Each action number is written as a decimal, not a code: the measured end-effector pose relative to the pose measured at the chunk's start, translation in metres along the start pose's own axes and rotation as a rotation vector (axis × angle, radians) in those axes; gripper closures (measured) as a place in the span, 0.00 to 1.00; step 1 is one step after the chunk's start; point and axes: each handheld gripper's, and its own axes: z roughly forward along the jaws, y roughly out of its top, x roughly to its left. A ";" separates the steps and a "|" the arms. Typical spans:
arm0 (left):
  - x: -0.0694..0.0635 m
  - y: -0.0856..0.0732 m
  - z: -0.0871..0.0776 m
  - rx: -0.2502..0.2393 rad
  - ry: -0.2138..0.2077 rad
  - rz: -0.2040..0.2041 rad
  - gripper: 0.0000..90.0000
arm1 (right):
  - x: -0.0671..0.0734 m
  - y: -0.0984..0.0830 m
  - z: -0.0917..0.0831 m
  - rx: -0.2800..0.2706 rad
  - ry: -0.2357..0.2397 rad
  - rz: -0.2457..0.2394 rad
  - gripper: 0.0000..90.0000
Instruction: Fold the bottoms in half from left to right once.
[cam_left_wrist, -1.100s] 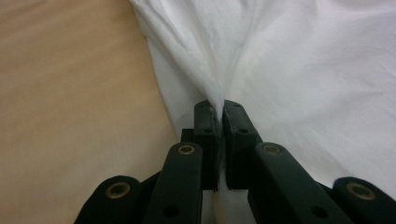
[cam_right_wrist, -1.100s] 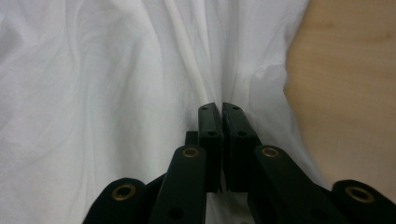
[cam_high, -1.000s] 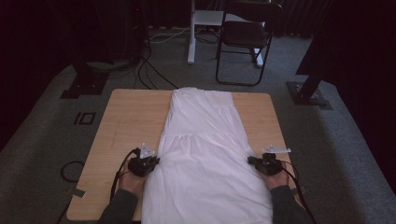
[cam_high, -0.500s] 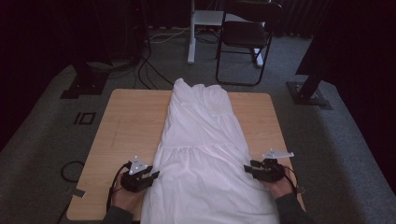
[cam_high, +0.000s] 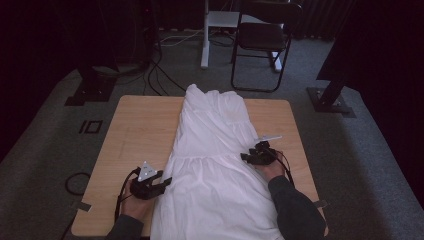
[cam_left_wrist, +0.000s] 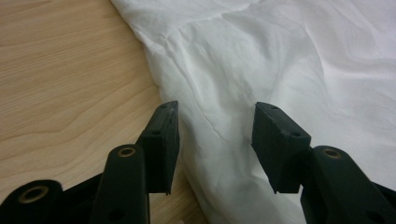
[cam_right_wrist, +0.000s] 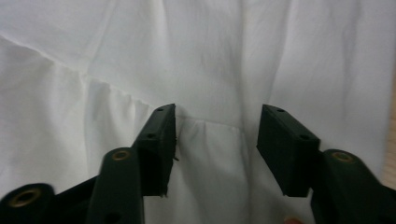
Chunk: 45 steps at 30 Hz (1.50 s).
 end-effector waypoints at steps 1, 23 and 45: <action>-0.001 0.000 0.001 -0.002 -0.008 0.000 0.57 | 0.003 -0.001 0.000 0.002 0.001 -0.024 0.80; 0.008 0.056 0.034 -0.017 0.013 0.012 0.45 | -0.036 -0.020 -0.017 -0.068 -0.285 0.043 0.95; 0.009 0.031 0.052 0.085 -0.016 -0.031 0.95 | -0.006 -0.057 -0.043 -0.078 -0.139 0.063 0.94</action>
